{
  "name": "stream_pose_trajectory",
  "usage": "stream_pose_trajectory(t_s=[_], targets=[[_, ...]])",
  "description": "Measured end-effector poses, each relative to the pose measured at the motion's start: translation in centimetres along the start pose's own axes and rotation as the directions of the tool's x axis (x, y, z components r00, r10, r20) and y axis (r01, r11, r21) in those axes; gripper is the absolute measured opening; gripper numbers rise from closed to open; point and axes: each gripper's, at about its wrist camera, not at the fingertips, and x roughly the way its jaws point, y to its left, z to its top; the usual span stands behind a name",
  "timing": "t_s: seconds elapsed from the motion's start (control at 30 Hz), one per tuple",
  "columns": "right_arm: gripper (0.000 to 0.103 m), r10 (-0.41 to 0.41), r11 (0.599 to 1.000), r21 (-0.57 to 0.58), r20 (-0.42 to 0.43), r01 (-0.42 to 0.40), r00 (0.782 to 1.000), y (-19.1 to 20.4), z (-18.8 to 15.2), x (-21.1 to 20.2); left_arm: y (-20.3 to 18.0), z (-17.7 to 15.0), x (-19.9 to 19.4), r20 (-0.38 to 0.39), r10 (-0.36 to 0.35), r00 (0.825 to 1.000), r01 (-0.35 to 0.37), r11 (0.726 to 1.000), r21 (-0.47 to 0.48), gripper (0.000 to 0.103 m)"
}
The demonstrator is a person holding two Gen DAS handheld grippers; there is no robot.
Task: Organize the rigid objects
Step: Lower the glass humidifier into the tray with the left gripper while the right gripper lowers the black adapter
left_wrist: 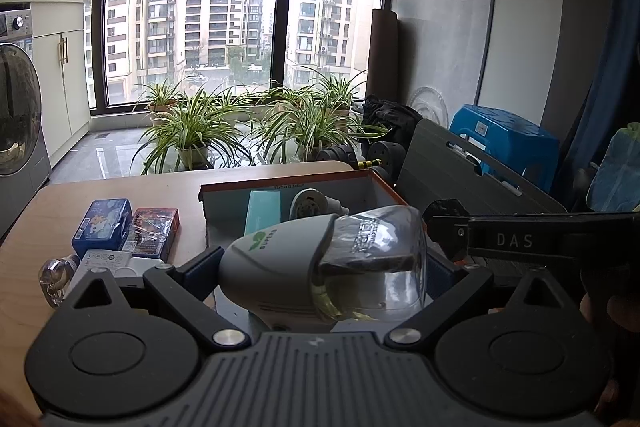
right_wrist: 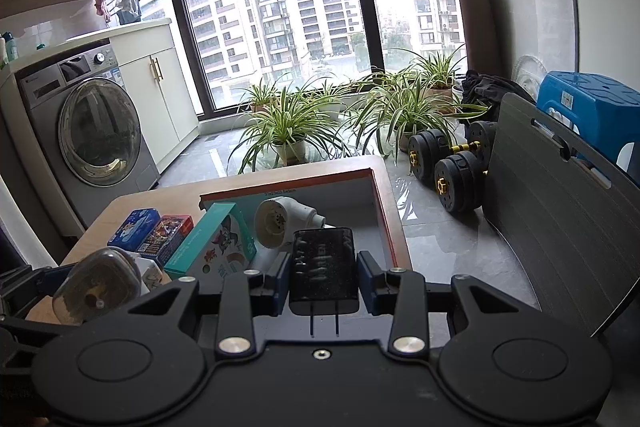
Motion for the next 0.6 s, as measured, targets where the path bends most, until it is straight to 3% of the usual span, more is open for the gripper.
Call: stream_pose_trajectory(t_s=[0.6], targets=[[0.044, 0.012, 1.0, 0.008, -0.009, -0.012, 1.0, 0.6, 0.2, 1.5, -0.1, -0.1, 0.6, -0.017, 0.004, 1.0, -0.004, 1.0, 0.009, 0.101]])
